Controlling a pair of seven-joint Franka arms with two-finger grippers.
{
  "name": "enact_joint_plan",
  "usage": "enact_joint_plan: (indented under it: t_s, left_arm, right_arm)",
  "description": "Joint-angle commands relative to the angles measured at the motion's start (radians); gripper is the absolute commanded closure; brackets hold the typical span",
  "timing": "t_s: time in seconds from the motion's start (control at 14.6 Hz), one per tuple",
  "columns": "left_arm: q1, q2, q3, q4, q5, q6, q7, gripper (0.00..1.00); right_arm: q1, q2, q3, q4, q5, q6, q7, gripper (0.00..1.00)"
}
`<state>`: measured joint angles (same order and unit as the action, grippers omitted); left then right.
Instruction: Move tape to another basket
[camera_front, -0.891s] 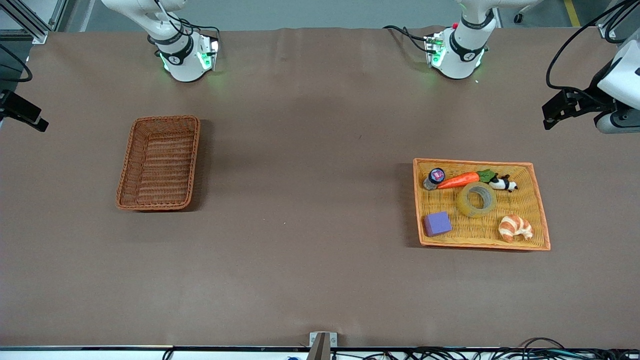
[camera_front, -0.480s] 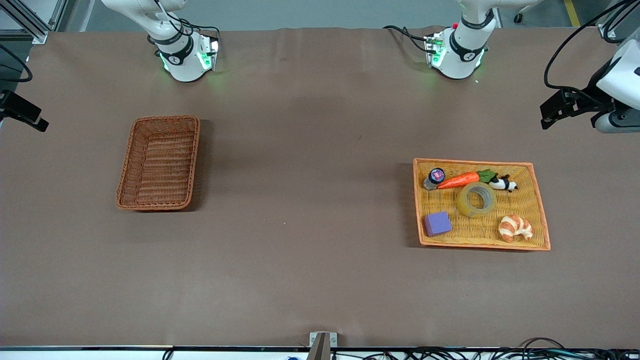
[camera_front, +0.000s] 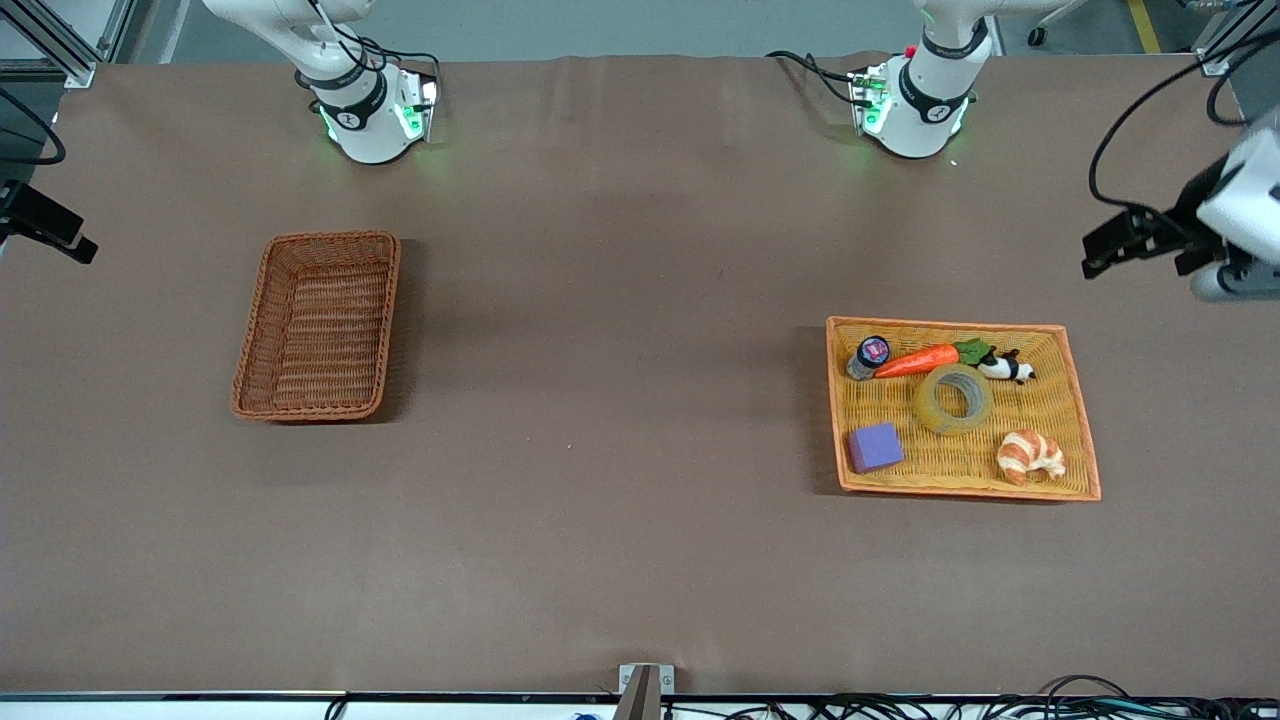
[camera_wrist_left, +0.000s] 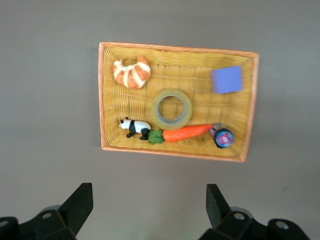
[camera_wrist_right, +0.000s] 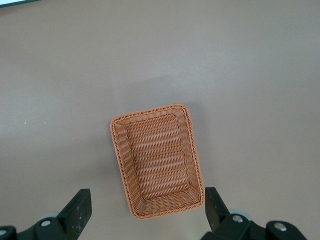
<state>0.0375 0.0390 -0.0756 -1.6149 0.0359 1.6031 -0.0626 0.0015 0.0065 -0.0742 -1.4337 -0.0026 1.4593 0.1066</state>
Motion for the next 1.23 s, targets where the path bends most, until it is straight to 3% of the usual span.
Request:
enact_joint_plan:
  t_s: [0.0, 0.34, 0.75, 1.17]
  left_arm:
    - [0.022, -0.01, 0.007, -0.162, -0.022, 0.154, 0.015, 0.0]
    - [0.021, 0.07, 0.007, -0.39, -0.01, 0.525, 0.015, 0.0]
    - [0.022, 0.248, 0.007, -0.444, -0.01, 0.744, 0.012, 0.0]
    - [0.022, 0.361, 0.007, -0.459, -0.008, 0.871, 0.015, 0.32]
  right_arm:
    - [0.002, -0.013, -0.004, -0.014, 0.019, 0.0, -0.01, 0.0]
    - [0.0, -0.013, -0.004, -0.014, 0.018, 0.0, -0.01, 0.0]
    - [0.0, -0.011, -0.004, -0.014, 0.018, 0.001, -0.01, 0.0]
    - [-0.001, -0.011, -0.004, -0.014, 0.018, 0.001, -0.01, 0.0]
